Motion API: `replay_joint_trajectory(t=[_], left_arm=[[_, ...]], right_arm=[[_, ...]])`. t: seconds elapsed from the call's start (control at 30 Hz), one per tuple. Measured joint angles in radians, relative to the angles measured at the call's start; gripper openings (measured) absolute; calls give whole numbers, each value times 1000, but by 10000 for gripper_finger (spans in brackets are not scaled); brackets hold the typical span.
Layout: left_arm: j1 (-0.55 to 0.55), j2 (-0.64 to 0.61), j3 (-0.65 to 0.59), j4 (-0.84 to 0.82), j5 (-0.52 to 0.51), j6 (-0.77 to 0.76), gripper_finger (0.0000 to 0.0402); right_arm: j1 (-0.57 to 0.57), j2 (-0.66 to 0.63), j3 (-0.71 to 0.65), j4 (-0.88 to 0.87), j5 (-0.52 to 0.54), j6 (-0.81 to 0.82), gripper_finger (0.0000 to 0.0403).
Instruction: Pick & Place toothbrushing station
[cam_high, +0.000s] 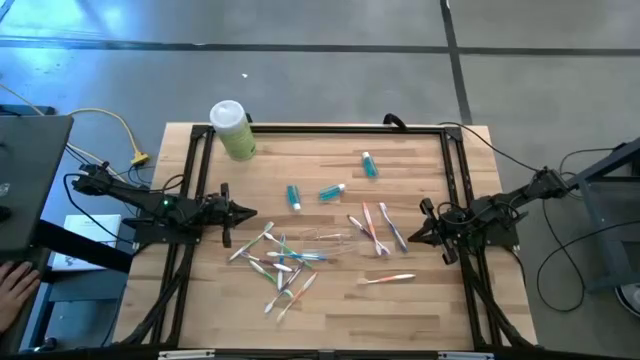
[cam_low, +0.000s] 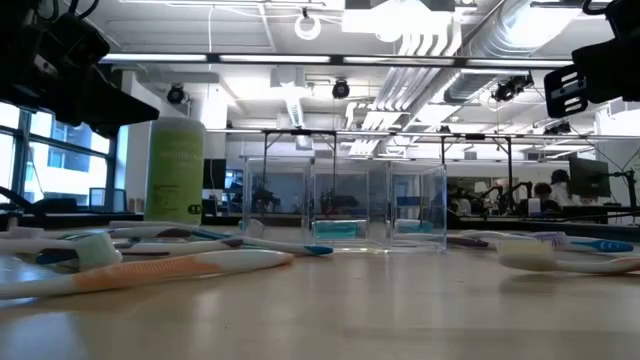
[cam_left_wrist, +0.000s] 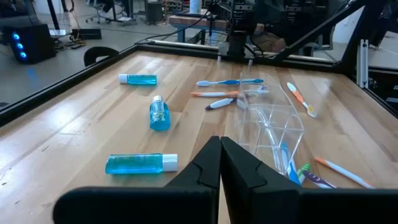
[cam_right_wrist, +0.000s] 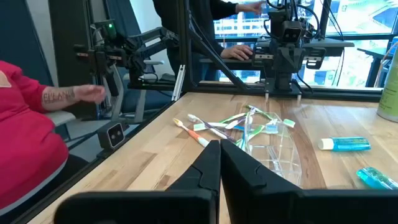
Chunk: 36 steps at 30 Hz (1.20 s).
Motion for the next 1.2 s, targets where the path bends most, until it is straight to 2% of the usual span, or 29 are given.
replay_joint_trajectory(t=[0.7,0.9,1.07,1.2], left_arm=[[0,0,0,1,0,0,3],[4,0,0,63,-1,0,3],[4,0,0,78,-2,15,3],[4,0,0,82,-2,62,3]], right_arm=[[0,0,0,0,0,0,2],[0,0,0,8,12,0,2],[0,0,0,10,-34,84,2],[0,0,0,31,12,96,2]])
